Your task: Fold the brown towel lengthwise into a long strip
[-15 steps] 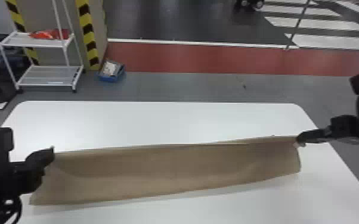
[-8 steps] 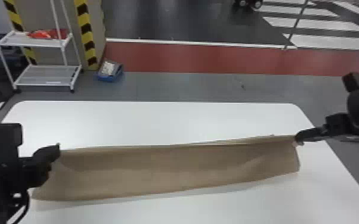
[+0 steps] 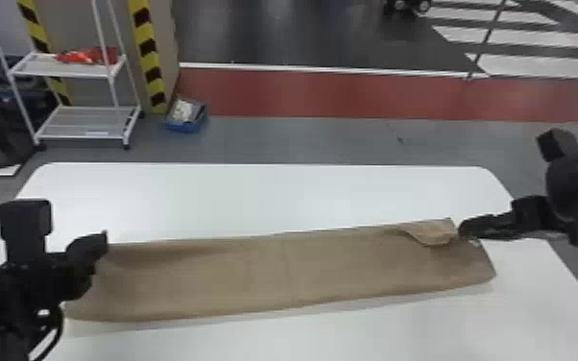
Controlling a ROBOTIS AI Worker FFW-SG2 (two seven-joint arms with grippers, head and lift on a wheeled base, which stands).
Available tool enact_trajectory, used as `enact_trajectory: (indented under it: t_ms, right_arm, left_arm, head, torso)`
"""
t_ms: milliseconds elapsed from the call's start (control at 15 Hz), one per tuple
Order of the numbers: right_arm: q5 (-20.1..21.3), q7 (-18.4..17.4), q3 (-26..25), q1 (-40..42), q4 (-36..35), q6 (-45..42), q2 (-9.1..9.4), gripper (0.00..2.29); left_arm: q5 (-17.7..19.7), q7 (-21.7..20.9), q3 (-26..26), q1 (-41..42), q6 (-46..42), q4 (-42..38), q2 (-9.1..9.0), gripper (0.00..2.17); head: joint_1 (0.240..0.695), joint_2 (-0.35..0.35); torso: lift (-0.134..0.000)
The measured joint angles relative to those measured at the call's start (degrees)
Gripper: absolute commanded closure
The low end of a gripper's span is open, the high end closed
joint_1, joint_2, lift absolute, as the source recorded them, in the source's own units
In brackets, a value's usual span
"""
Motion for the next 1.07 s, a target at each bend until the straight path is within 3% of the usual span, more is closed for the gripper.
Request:
enact_trajectory:
  t_ms: [133,267,400,800,933,1067]
  right_arm:
    - [-0.9,-4.2,-0.5,0.5,-1.0,0.0,0.39,0.05]
    - [-2.0,-7.9,-1.4,0.9,-2.1,0.1,0.74,0.05]
    - [-3.7,-11.8,-2.8,2.1,-4.5,1.0,0.96,0.05]
    - [-8.5,-15.5,-9.9,7.2,-10.8,1.0,0.64,0.06]
    - [-9.2,-17.9,-13.8,9.9,-12.1,-2.0,0.17,0.07]
    - [-13.1,-22.4,-20.4,14.0,-13.3,-9.0,0.05,0.07]
  left_arm:
    - [0.0,0.0,0.1,0.0,-0.3,0.0,0.0,1.15]
    - [0.0,-0.1,0.0,0.1,-0.3,0.0,0.0,0.03]
    - [0.1,0.4,-0.2,0.6,-0.4,-0.1,0.0,0.0]
    - [1.0,7.0,0.2,1.3,-2.2,-0.9,-0.01,0.03]
    - [1.8,7.0,1.6,1.8,-2.4,-2.0,0.01,0.04]
    - [3.8,6.0,2.8,4.0,-3.7,-3.7,0.23,0.04]
  head:
    - [0.695,-0.097]
    - [0.695,-0.11]
    - [0.695,-0.12]
    - [0.695,-0.129]
    - [0.695,-0.147]
    - [0.695,-0.188]
  torso:
    - [-0.115]
    - [-0.115]
    - [-0.115]
    - [-0.115]
    - [-0.115]
    - [-0.115]
